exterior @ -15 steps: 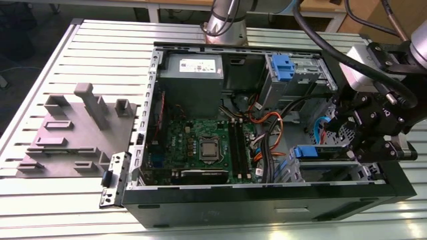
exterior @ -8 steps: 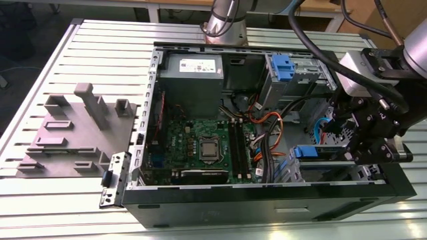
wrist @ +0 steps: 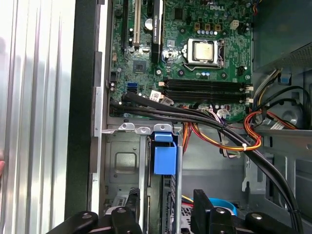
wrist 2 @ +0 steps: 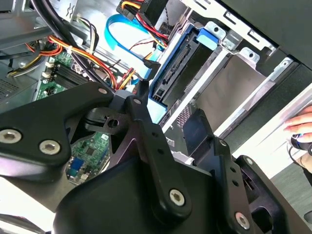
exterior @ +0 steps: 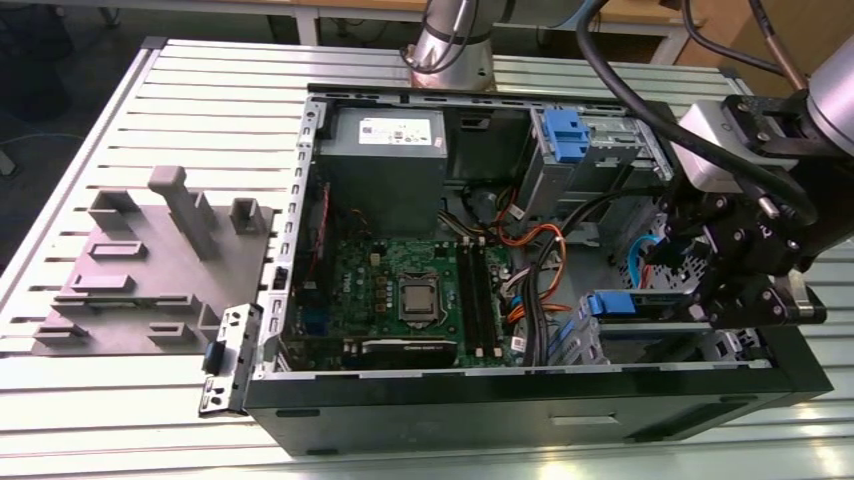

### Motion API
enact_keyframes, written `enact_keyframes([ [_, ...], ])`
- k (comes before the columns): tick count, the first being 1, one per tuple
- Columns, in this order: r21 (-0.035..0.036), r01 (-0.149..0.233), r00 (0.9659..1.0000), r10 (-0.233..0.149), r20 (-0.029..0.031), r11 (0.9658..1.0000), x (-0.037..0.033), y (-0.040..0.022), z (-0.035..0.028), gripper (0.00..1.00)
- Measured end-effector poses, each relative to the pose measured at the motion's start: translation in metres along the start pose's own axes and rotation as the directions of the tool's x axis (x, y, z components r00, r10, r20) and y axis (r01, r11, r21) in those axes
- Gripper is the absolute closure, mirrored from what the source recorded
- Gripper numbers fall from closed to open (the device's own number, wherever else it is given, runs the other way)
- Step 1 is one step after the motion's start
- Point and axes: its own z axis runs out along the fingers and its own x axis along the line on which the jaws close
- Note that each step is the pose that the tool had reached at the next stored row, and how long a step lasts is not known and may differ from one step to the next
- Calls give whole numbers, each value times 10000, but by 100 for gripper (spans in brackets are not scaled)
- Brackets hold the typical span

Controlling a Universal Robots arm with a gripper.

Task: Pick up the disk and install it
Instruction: 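Insert the first disk wire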

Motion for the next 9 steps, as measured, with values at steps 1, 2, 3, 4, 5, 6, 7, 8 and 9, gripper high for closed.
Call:
enact_keyframes([
  [1, 0, 0, 10000, 0, 2, 10000, 0, 0, -1, 44],
  [2, 0, -1, 10000, 1, -1, 10000, 0, 1, -7, 44],
  [3, 0, -1, 10000, 1, -1, 10000, -1, 1, -11, 44],
  [4, 0, 0, 10000, 0, -1, 10000, 0, 1, -10, 44],
  [5, 0, 0, 10000, 0, -1, 10000, -1, 1, -11, 44],
  [6, 0, 0, 10000, 0, -1, 10000, 0, 1, -11, 44],
  [7, 0, 0, 10000, 0, -1, 10000, -1, 1, -11, 44],
  [8, 0, 0, 10000, 0, -1, 10000, -1, 1, -11, 44],
  [9, 0, 0, 10000, 0, -1, 10000, -1, 1, -11, 44],
])
